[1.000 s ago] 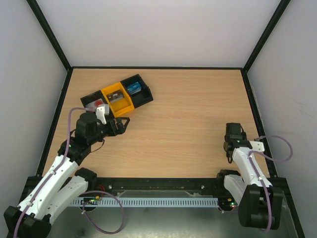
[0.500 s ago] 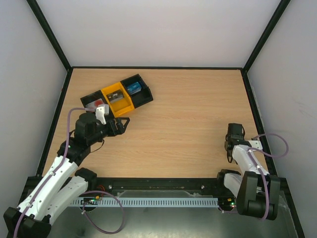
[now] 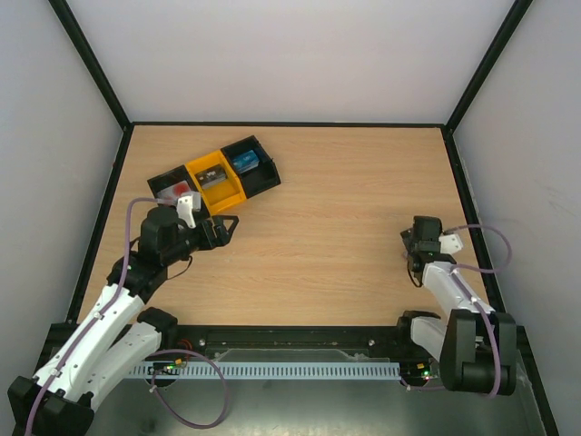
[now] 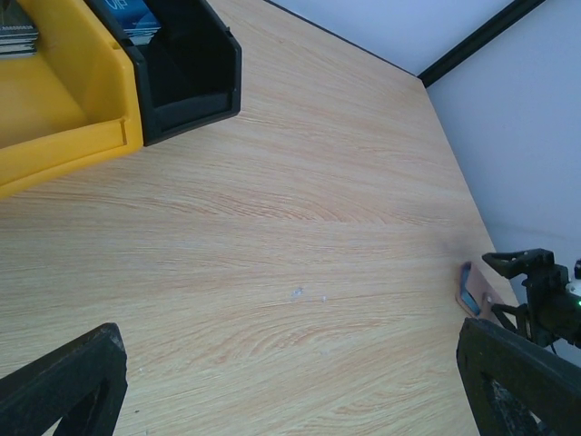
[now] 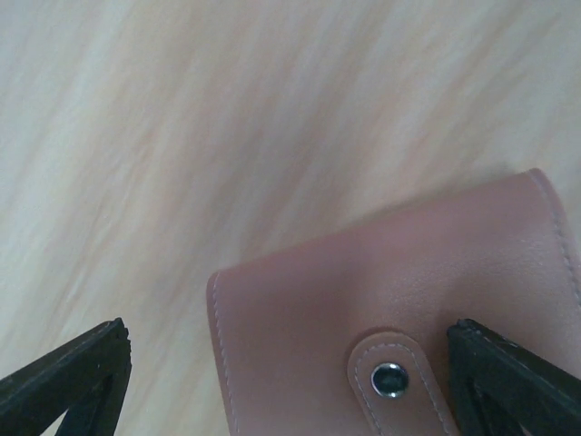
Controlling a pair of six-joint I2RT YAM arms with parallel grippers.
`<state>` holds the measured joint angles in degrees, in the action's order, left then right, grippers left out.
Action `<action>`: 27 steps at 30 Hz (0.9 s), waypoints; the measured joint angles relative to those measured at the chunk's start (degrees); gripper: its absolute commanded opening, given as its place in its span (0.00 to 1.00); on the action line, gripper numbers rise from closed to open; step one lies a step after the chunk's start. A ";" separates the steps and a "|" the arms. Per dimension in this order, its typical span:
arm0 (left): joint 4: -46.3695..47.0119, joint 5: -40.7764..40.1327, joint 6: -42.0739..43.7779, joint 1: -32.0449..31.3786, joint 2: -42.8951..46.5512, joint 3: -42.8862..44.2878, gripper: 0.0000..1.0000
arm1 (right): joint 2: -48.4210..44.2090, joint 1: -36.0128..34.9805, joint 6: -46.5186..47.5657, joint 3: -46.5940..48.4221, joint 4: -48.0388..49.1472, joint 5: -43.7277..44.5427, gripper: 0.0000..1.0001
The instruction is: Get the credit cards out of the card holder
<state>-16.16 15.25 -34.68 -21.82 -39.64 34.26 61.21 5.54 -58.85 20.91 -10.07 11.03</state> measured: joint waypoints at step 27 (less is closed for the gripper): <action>-2.69 -1.14 -1.53 0.00 1.62 0.24 1.00 | 23.15 -46.75 -13.11 14.43 17.73 -14.14 0.93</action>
<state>-18.85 14.11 -36.21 -21.82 -38.02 34.50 84.36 -41.21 -71.96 35.33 7.66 -3.11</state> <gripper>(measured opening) 0.999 0.924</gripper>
